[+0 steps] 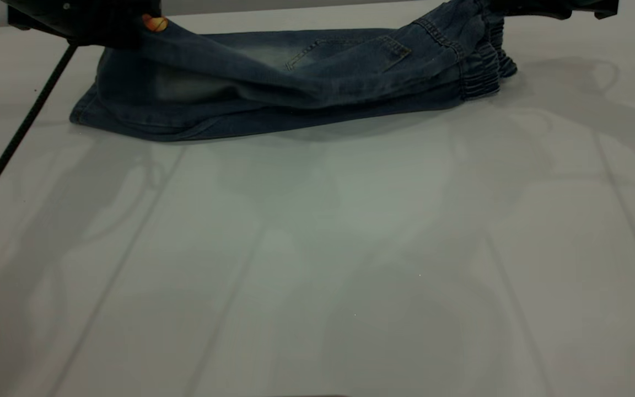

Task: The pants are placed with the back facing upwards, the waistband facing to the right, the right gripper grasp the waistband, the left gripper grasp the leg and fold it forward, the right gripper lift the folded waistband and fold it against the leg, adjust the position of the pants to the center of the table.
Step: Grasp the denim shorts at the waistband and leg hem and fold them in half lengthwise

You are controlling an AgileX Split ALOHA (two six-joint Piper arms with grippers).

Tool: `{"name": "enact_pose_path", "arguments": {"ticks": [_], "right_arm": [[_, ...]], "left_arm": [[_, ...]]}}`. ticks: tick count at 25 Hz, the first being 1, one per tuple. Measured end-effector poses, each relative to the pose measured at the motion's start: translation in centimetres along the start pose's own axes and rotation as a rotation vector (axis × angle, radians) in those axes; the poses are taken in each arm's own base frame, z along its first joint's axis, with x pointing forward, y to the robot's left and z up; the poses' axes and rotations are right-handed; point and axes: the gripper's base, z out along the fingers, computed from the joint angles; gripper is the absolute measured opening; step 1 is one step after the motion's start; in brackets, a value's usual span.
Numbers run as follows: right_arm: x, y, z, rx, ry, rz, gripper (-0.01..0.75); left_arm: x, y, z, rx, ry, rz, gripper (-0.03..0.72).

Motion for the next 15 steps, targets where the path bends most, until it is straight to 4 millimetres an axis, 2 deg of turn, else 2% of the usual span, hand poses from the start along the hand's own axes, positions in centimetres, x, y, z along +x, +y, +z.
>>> {"name": "enact_pose_path", "arguments": {"ticks": [7, 15], "right_arm": [[-1.3, -0.6, 0.4, 0.071, -0.038, -0.033, 0.038], [-1.4, -1.7, 0.2, 0.192, -0.046, -0.033, 0.038]], "left_arm": [[0.2, 0.1, 1.1, -0.004, -0.101, 0.071, 0.052], [1.1, 0.9, 2.4, -0.087, -0.162, 0.137, 0.055]]}}
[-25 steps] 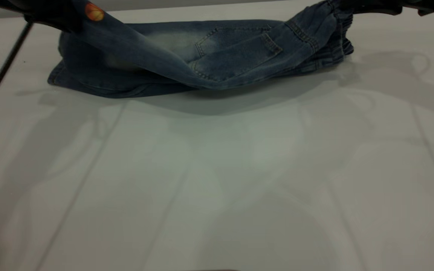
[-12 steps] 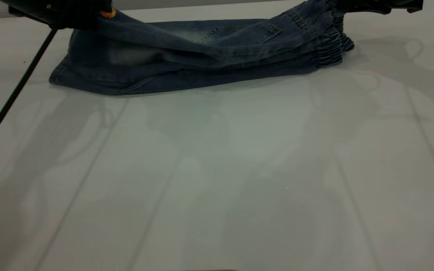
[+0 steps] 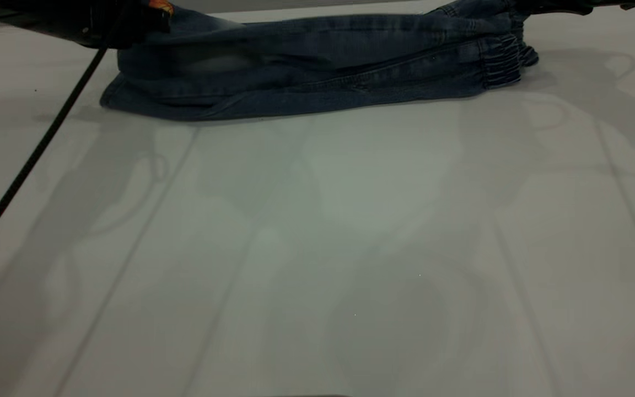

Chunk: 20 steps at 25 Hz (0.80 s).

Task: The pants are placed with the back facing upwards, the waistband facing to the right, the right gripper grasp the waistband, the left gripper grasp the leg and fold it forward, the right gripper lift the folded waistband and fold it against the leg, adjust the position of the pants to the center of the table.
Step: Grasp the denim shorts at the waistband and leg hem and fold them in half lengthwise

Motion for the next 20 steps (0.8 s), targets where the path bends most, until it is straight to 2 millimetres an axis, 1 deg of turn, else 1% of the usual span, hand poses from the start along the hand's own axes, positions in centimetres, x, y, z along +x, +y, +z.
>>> {"name": "enact_pose_path", "arguments": {"ticks": [4, 8, 10, 12, 14, 16, 20], "right_arm": [[0.0, -0.1, 0.0, 0.01, 0.0, 0.0, 0.038], [0.0, -0.1, 0.0, 0.01, -0.001, 0.003, 0.046], [0.0, 0.0, 0.0, -0.001, -0.001, 0.004, 0.055], [0.0, 0.2, 0.0, -0.02, -0.001, 0.005, 0.083], [0.0, 0.4, 0.0, -0.045, 0.0, 0.005, 0.139], [-0.1, 0.6, 0.0, -0.061, -0.002, 0.005, 0.221], [-0.7, 0.8, 0.0, -0.074, -0.02, 0.002, 0.445]], "left_arm": [[0.0, 0.5, 0.1, -0.06, -0.02, 0.072, 0.065], [-0.3, 0.6, 0.1, -0.085, -0.052, 0.14, 0.08], [-0.5, 0.6, 0.1, -0.091, -0.068, 0.159, 0.1], [-0.7, 0.6, 0.1, -0.09, -0.086, 0.182, 0.131], [-0.8, 0.5, 0.1, -0.081, -0.099, 0.206, 0.183], [-1.0, 0.4, 0.0, -0.073, -0.12, 0.234, 0.246], [-1.5, 0.4, 0.0, -0.086, -0.174, 0.256, 0.379]]}}
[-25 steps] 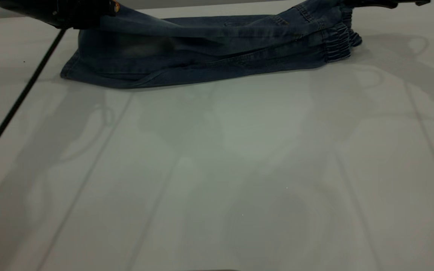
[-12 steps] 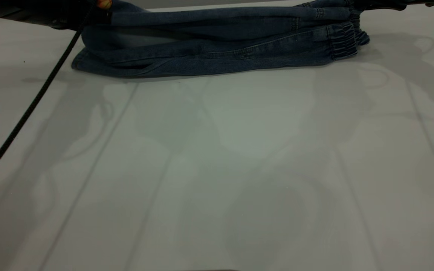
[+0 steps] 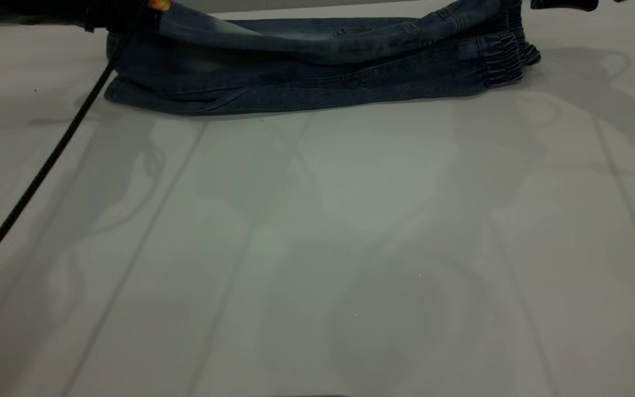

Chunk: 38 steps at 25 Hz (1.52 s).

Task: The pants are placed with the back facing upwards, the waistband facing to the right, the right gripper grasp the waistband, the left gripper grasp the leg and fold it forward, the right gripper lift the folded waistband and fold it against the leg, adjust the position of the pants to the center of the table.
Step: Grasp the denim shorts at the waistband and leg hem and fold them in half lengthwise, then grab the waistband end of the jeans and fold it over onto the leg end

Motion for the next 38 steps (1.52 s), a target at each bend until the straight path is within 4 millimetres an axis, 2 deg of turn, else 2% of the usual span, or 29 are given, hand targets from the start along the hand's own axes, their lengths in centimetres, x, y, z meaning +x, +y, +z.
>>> {"name": "enact_pose_path", "arguments": {"ticks": [3, 6, 12, 16, 21, 28, 31, 36, 38], "right_arm": [[-0.2, 0.1, 0.0, -0.004, -0.005, 0.031, 0.588], [-0.2, 0.1, 0.0, -0.006, -0.005, 0.077, 0.65], [0.0, 1.0, -0.3, -0.091, 0.052, 0.125, 0.617], [0.8, 1.2, -0.4, -0.1, 0.147, 0.128, 0.603], [1.1, 0.1, -0.5, -0.007, 0.178, 0.053, 0.599], [0.6, -1.4, -1.0, 0.057, 0.153, 0.071, 0.594], [1.3, -2.2, -0.6, 0.055, 0.17, 0.108, 0.594], [3.8, -3.4, 1.1, 0.022, 0.228, 0.177, 0.592], [4.0, -3.3, 1.5, -0.009, 0.219, 0.19, 0.592]], "left_arm": [[-0.3, 0.1, 0.0, -0.009, -0.014, -0.001, 0.435], [-0.8, 0.1, -0.5, 0.038, 0.055, -0.031, 0.45], [-2.8, -0.6, -3.0, 0.244, 0.308, -0.053, 0.453], [-4.0, -0.7, -3.5, 0.332, 0.427, -0.084, 0.453], [-5.8, -0.9, -3.0, 0.367, 0.452, -0.111, 0.453], [-7.4, -2.9, -3.1, 0.42, 0.468, -0.127, 0.454], [-7.3, -3.4, -3.2, 0.432, 0.475, -0.124, 0.454], [-7.2, -3.9, -3.2, 0.44, 0.483, -0.122, 0.454], [-7.2, -3.9, -3.2, 0.44, 0.483, -0.122, 0.454]]}}
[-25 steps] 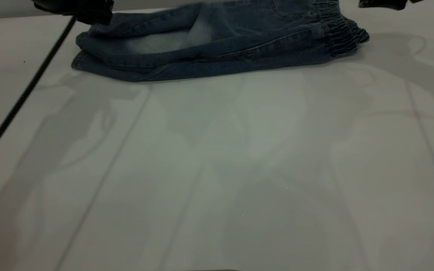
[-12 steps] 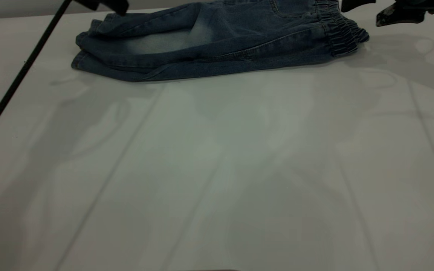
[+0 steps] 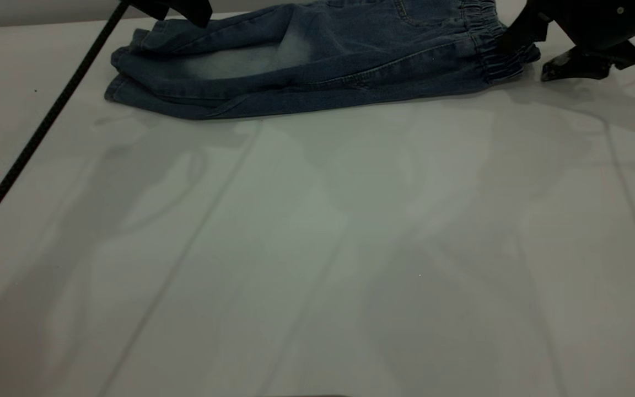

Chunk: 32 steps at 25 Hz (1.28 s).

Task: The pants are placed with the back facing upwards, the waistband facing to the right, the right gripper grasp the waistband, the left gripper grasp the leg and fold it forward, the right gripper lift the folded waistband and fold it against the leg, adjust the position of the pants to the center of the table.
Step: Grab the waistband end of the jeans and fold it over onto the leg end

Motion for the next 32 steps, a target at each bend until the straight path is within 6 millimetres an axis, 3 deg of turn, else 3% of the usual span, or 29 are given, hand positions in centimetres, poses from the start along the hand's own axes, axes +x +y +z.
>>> {"name": "enact_pose_path", "arguments": {"ticks": [6, 9, 12, 14, 16, 20, 24, 27, 32], "right_arm": [[0.3, -0.1, 1.1, -0.128, -0.062, 0.02, 0.59], [0.3, -0.3, 1.4, -0.134, -0.085, 0.028, 0.543], [0.5, -0.7, 1.8, -0.126, -0.085, 0.031, 0.37], [0.6, -0.8, 1.9, -0.122, -0.081, 0.033, 0.176], [0.6, -0.8, 1.9, -0.132, -0.081, 0.033, 0.076], [0.3, -0.2, 1.2, -0.207, -0.068, 0.011, 0.053], [-1.3, 1.6, -1.6, -0.292, -0.053, -0.035, 0.054], [-2.8, 4.0, -4.5, -0.319, -0.04, -0.105, 0.054], [-3.3, 6.0, -7.3, -0.306, 0.028, -0.167, 0.054]], "left_arm": [[0.0, 0.0, 0.0, 0.003, 0.0, -0.008, 0.454], [0.0, -0.1, 0.0, 0.007, 0.0, -0.016, 0.454], [0.0, -0.1, 0.0, 0.007, 0.0, -0.017, 0.454], [0.0, -0.1, 0.0, 0.007, 0.0, -0.017, 0.454], [0.0, -0.1, 0.0, 0.007, 0.0, -0.018, 0.454], [-0.1, -0.1, 0.0, 0.012, -0.009, -0.042, 0.454], [-0.2, -0.4, 0.7, 0.014, -0.044, -0.091, 0.453], [0.2, -1.2, 2.6, 0.021, -0.044, -0.095, 0.453], [0.9, -3.2, 7.2, 0.046, -0.016, -0.067, 0.453]]}}
